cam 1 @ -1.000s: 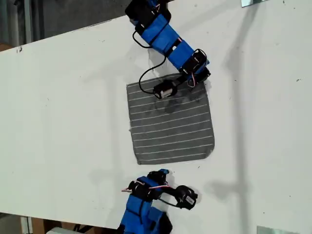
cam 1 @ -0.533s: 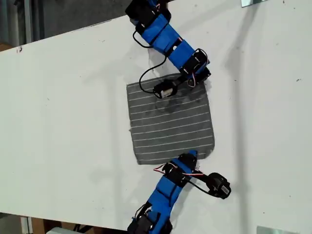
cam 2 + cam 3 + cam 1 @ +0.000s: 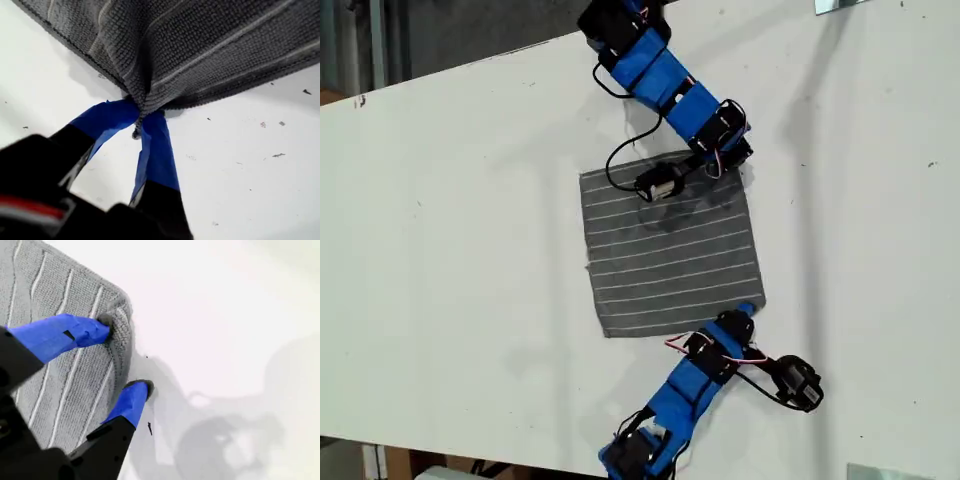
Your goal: Grasp corners of a square towel and fold twice.
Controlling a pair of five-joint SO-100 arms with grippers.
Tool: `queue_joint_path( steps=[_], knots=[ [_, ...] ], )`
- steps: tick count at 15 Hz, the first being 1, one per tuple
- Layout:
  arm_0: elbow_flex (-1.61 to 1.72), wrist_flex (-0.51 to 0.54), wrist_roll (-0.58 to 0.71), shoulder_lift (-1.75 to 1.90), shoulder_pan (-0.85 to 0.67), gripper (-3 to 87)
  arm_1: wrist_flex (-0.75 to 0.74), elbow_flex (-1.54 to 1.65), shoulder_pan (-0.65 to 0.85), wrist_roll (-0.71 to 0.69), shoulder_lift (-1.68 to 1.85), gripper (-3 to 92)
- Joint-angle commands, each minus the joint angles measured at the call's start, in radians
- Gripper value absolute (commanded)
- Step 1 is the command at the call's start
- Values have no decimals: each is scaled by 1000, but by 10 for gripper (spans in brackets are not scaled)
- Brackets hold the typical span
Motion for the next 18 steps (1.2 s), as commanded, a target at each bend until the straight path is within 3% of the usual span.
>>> queue_joint_path(
  steps=[1,4,5,6,7,9,11,12,15,18],
  knots=[
    [-74,-34,29,3,12,214,2,-6,-6,6,-18,-1],
    [-77,-126,35,-60,0,205,-5,-11,-6,5,-20,-1],
    [-75,-173,37,-107,-9,143,-6,-20,-6,3,-26,-1],
    [-83,-233,43,-160,-18,-4,-6,-37,-6,0,-37,-1],
    [-106,-236,48,-181,-15,-4,2,-61,-6,-2,-51,-1],
    [-124,-150,31,-121,0,-4,74,-153,-3,-9,-60,-1],
    [-132,-61,55,-32,5,-4,262,-344,6,-21,-54,-1],
    [-129,-52,115,28,6,-4,344,-419,12,-21,-31,-1],
    [-114,-152,371,230,14,-4,446,-440,35,-14,120,-1],
    [-112,-75,422,342,-18,-4,483,-442,67,-31,216,-1]
  ],
)
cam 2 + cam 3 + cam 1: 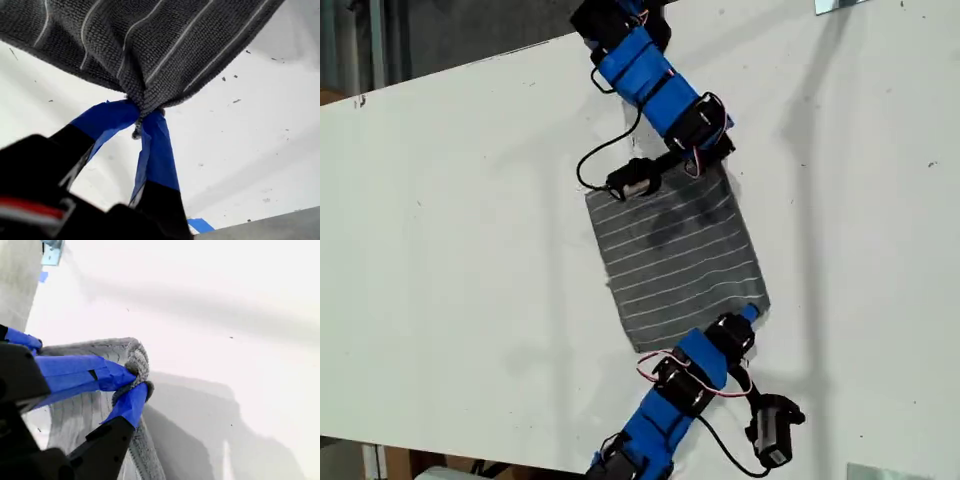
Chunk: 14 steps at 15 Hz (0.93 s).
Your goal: Grasp corners of a square towel and fold twice.
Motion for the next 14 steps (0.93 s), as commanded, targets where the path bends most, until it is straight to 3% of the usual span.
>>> queue_joint_path(
  steps=[1,3,6,11,14],
  knots=[
    [-8,35,34,127,-25,-4,18,-57,41,-38,127,-1],
    [51,66,21,193,-64,-4,-11,-38,138,-141,179,-1],
    [227,163,-106,235,-178,-4,-133,34,321,-331,207,-1],
    [603,72,-112,416,-319,-4,-216,149,604,-549,261,-1],
    [953,-43,-146,690,-380,-4,-275,236,741,-629,291,-1]
  ],
)
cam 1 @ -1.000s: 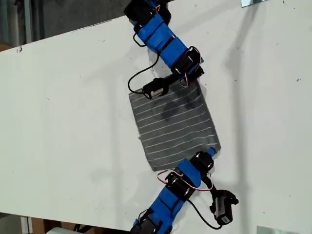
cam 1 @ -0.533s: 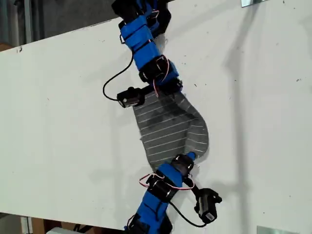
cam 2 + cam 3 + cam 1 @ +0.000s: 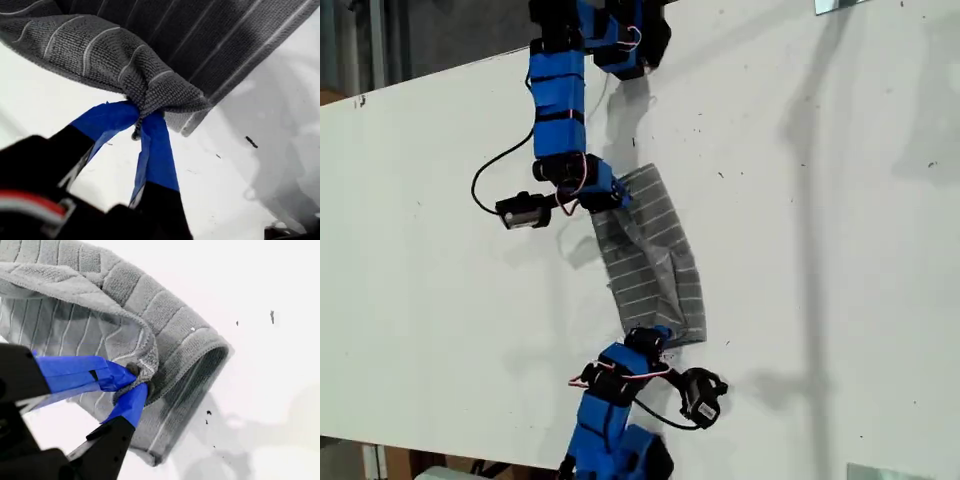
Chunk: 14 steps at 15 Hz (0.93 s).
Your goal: Grasp corners of a square towel and fold twice.
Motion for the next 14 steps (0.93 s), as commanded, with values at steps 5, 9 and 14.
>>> queue_joint_path(
  steps=[5,9,14],
  knots=[
    [480,-219,-23,420,-147,-4,-104,58,193,-78,-21,-1],
    [586,-298,72,410,-308,-4,-155,54,284,-147,-127,-1],
    [581,-256,103,425,-342,-4,-126,34,249,-166,-152,-1]
  ],
)
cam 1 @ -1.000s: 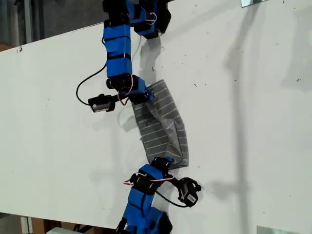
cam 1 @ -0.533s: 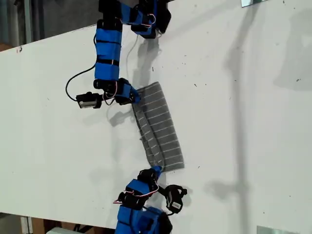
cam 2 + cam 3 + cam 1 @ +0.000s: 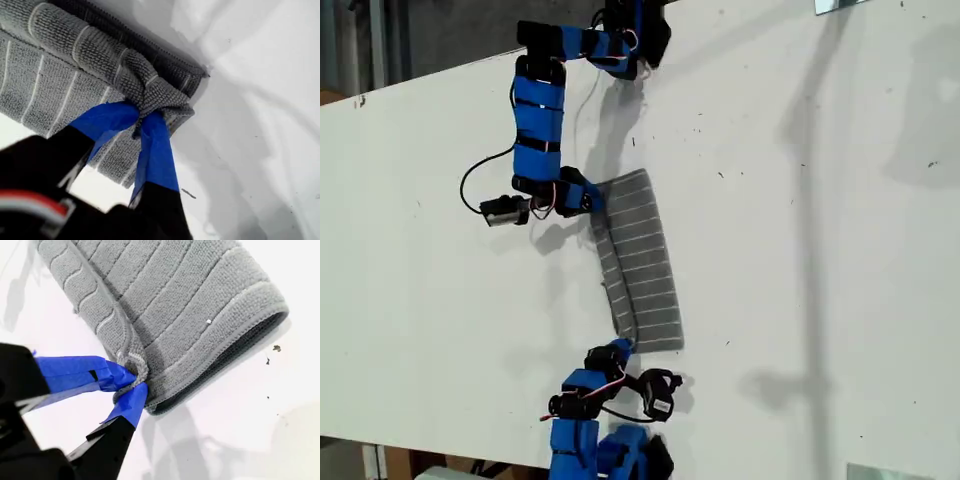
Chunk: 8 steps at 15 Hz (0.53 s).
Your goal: Grasp corners of a square towel and fold twice.
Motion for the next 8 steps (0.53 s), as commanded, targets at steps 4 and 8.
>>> queue_joint_path(
  steps=[4,8],
  knots=[
    [-123,152,-34,29,133,-4,118,-31,-146,9,156,-1],
    [-137,146,-81,28,236,-4,163,-11,-249,71,158,-1]
  ],
)
